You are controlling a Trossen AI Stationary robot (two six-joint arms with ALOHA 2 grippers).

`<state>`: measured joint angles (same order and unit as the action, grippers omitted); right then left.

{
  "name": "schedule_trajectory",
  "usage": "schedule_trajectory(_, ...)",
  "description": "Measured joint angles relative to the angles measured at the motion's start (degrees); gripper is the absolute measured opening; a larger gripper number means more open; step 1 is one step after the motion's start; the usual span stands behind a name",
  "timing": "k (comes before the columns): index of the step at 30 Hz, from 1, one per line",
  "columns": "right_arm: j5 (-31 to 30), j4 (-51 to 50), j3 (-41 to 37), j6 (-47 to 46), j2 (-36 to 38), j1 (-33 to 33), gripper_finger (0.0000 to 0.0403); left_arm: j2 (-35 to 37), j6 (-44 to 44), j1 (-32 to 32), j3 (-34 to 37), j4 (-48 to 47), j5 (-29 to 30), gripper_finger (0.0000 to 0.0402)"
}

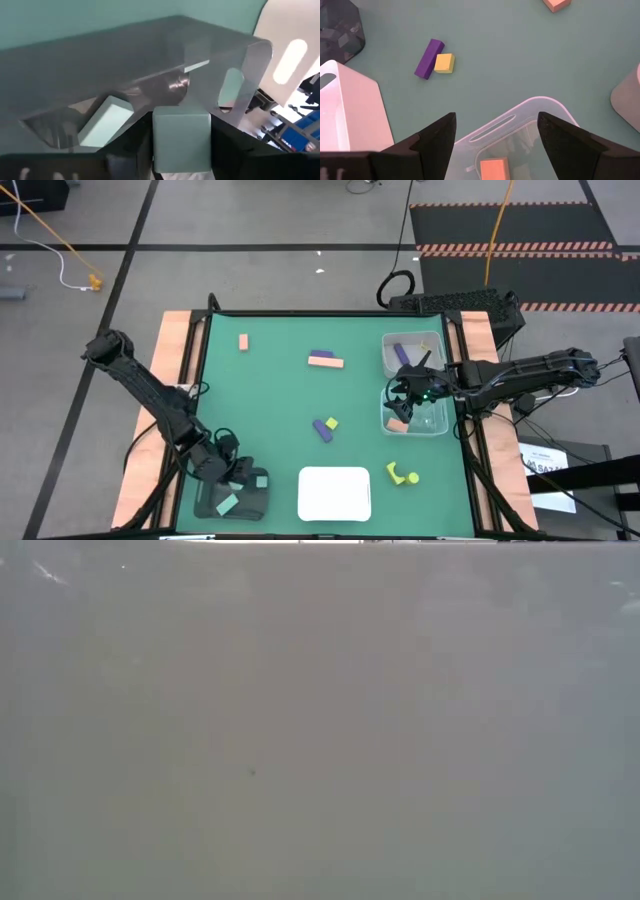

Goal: Sort & place blocks by color
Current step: Put the light blue block into the black bin, then put the top light orange block into the transparent bin

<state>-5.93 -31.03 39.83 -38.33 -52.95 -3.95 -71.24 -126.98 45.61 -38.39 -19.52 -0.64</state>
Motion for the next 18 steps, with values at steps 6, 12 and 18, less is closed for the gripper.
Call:
schedule_trajectory(6, 0.0, 0.0, 0.0, 0.0, 0.0, 0.0, 0.0272, 0.0, -2.5, -0.6, 0.0, 0.3, 0.0, 0.023)
schedule_trajectory(12, 0.0, 0.0, 0.0, 0.0, 0.0, 0.0, 0.0272, 0.0, -4.0, -0.6, 0.0, 4.0, 0.4, 0.0282)
schedule_trajectory(18, 0.0, 0.0, 0.0, 0.0, 0.0, 0.0, 0.0272, 2.3, -1.5, -0.6, 0.0, 13.5, 8.0, 0.0303)
